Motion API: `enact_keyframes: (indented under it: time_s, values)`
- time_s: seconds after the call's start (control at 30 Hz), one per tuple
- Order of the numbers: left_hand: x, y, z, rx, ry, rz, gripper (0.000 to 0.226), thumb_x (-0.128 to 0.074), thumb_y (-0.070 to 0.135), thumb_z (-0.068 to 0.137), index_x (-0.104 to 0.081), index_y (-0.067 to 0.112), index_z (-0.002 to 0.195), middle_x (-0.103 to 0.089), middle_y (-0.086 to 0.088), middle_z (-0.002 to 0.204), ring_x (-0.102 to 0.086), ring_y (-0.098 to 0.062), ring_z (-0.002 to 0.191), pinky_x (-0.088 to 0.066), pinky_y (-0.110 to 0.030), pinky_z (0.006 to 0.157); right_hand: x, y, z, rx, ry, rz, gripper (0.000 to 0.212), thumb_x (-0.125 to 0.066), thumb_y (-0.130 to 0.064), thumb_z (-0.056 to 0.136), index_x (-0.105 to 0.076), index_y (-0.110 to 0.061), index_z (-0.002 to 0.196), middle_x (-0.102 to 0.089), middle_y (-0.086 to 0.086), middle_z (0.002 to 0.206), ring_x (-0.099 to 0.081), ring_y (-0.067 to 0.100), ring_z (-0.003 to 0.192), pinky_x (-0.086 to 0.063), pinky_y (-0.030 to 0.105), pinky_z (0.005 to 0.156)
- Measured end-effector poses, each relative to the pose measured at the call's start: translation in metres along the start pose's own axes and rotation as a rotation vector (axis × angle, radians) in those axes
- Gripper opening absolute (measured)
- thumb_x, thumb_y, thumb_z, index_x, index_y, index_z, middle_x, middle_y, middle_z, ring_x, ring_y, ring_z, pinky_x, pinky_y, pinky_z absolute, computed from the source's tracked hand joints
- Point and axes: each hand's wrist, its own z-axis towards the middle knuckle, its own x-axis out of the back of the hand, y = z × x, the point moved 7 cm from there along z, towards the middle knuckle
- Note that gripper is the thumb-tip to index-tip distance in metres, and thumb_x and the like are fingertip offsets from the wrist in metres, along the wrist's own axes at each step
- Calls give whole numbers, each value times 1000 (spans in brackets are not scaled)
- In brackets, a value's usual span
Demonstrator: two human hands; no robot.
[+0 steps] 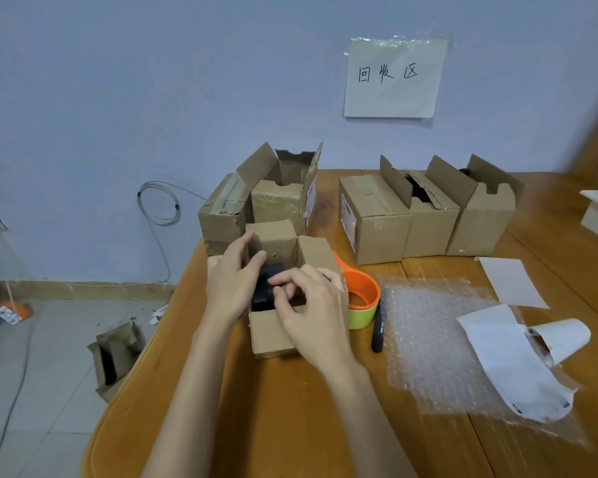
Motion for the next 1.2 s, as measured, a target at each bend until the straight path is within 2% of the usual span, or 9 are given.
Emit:
enact_keyframes:
  time_s: [0.1,0.2,0.3,0.4,0.53,0.67,0.77,0.93,1.2]
  values:
    - [-1,7,-4,-19,59,122,42,-47,29,99,-45,29,141,-50,8,109,-31,-8,111,-29,-25,85,-5,5,0,12,1,-14,15,-58,-33,89,-68,-34,100,-53,-17,92,-49,5,100,-26,14,97]
    - [1,12,-6,-27,91,185,39,-46,29,99,-48,27,138,-53,0,113,-28,-8,104,-30,-27,86,-6,6,0,12,11,-22,19,-55,-37,90,-66,-33,105,-50,-16,99,-54,7,98,-23,11,98]
    - [1,16,-8,-51,86,236,37,-45,27,100,-50,23,137,-53,-1,130,-31,-17,122,-32,-36,101,-4,5,-1,-23,41,14,21,-59,-38,86,-65,-31,105,-50,-14,101,-56,5,94,-20,7,97]
    - [-2,16,-6,-57,38,187,38,-40,25,102,-48,20,139,-49,0,142,-26,-19,140,-27,-39,111,-4,6,4,-99,-32,68,26,-72,-37,79,-65,-32,104,-48,-16,105,-59,2,90,-22,10,99]
    - [-1,14,-5,-61,23,121,37,-36,25,103,-49,21,138,-49,2,143,-35,-18,137,-30,-37,110,-1,0,19,-191,-208,48,35,-78,-34,76,-64,-29,108,-44,-15,111,-59,3,96,-39,30,101]
    - [8,14,-8,-35,94,-2,36,-36,24,103,-55,25,133,-55,6,136,-44,-13,128,-37,-34,105,13,-17,40,-113,-173,-341,35,-69,-40,83,-66,-21,111,-44,-5,128,-41,16,118,-34,31,101]
    - [12,13,-8,-21,108,-60,35,-36,21,103,-57,25,131,-56,8,132,-46,-7,120,-36,-26,97,3,-14,45,-181,-338,-518,48,-65,-47,84,-65,-12,116,-37,7,144,-28,29,131,-28,38,106]
    - [11,9,-8,4,87,-168,37,-37,14,101,-59,24,129,-56,12,125,-44,-2,115,-34,-21,93,-22,-4,36,-272,-575,-560,76,-61,-65,79,-53,-14,135,-7,14,161,-1,37,146,-11,47,116]
    - [13,0,-11,86,132,-354,35,-44,3,95,-62,19,120,-61,8,118,-53,-9,115,-41,-11,75,-30,2,33,-333,-575,-481,76,-67,-59,79,-51,-10,135,1,19,161,3,39,147,-8,50,117]
